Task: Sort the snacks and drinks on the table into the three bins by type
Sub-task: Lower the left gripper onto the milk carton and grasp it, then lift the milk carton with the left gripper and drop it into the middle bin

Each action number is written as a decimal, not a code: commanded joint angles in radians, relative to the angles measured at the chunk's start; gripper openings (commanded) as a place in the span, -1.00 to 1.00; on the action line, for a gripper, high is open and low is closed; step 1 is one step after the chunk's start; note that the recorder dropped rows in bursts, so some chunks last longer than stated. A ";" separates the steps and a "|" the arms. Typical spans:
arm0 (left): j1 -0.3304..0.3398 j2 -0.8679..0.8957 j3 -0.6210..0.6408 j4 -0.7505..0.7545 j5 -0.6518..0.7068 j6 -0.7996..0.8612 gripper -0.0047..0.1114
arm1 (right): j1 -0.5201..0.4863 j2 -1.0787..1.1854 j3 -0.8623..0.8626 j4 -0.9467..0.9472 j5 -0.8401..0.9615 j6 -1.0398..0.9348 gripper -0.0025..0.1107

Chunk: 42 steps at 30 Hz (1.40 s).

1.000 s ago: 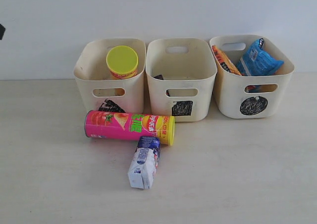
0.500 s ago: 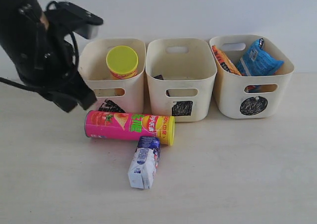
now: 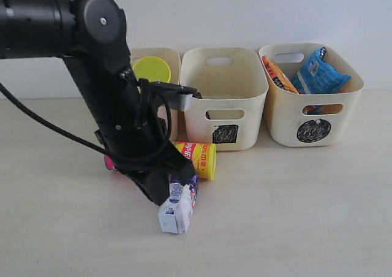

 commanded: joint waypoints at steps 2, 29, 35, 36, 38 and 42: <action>-0.007 0.076 -0.008 -0.040 -0.048 0.010 -0.29 | -0.003 -0.007 0.005 0.000 0.003 0.001 -0.96; -0.007 0.291 -0.021 0.105 -0.404 -0.223 0.43 | -0.003 -0.007 0.005 0.000 0.003 0.001 -0.96; -0.007 0.291 -0.023 0.110 -0.388 -0.223 -0.43 | -0.003 -0.007 0.005 0.000 0.003 0.001 -0.96; -0.007 0.287 -0.023 0.110 -0.384 -0.223 -0.60 | -0.003 -0.007 0.005 0.000 0.003 0.001 -0.96; -0.007 0.278 -0.023 0.110 -0.377 -0.215 -0.84 | -0.003 -0.007 0.005 0.000 0.003 0.001 -0.96; -0.007 0.231 -0.023 0.110 -0.365 -0.215 -0.85 | -0.003 -0.007 0.005 0.000 0.003 0.001 -0.96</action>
